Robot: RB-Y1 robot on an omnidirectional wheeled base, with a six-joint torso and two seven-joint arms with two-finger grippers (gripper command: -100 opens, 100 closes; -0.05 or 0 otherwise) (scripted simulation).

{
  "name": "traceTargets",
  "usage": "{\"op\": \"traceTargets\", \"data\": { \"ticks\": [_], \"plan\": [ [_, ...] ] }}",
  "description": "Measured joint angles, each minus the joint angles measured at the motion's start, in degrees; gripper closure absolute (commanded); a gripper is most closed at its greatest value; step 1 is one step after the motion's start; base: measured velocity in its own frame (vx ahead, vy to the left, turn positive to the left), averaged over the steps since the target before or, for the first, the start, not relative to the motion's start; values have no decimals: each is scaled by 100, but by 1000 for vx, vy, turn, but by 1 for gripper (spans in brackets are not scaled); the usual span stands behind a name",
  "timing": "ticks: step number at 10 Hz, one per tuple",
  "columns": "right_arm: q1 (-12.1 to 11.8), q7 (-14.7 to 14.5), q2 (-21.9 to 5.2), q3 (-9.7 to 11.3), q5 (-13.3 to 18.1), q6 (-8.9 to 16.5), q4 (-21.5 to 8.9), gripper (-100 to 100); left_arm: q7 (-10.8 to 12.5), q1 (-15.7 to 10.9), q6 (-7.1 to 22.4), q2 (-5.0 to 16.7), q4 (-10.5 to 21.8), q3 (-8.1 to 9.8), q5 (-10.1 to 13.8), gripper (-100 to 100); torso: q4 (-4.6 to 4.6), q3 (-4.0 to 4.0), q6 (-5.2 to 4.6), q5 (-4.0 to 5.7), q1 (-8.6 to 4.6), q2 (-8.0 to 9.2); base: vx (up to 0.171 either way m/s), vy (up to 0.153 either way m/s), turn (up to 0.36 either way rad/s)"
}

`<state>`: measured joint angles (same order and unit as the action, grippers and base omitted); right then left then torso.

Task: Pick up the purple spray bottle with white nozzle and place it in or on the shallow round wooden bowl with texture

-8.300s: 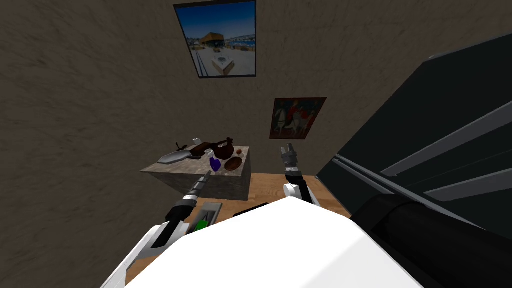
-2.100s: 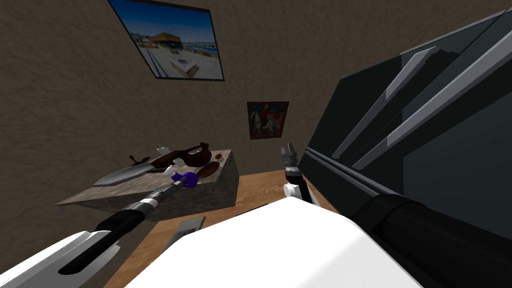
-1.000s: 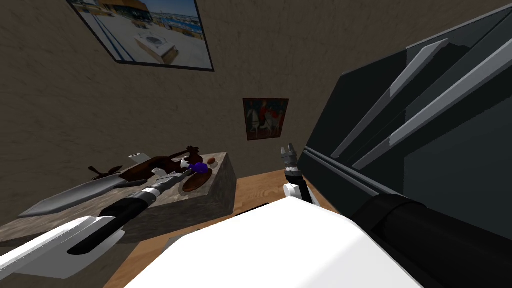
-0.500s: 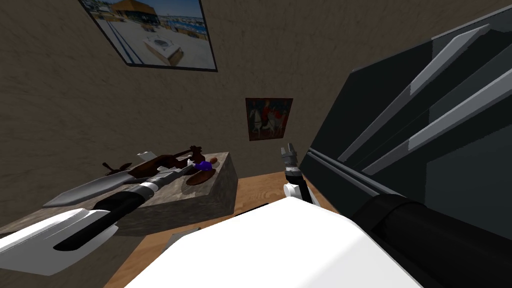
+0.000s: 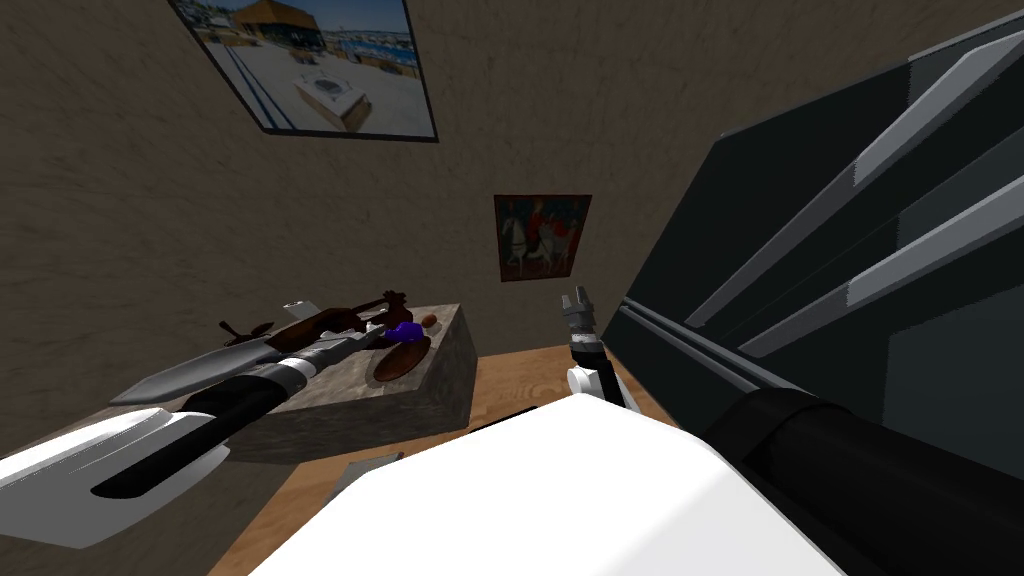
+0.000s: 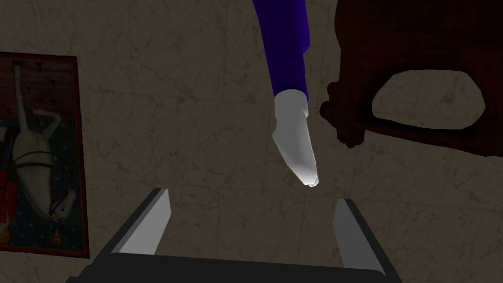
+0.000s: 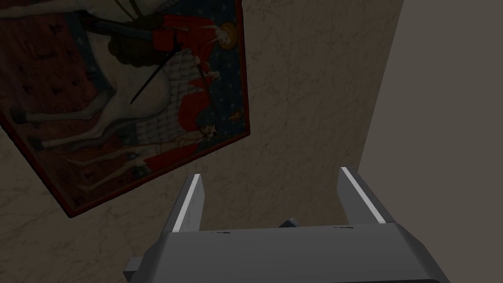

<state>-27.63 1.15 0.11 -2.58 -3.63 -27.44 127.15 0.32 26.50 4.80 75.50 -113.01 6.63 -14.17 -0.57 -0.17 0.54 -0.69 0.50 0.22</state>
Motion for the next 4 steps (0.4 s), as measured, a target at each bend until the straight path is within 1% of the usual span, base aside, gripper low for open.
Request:
{"op": "traceTargets", "data": {
  "ticks": [4],
  "plan": [
    [0,0,0,0,0,0,0,0,0,1,1,0,1,0,0,0,0,1,-3,0,0,1,0,0,0]
  ]
}}
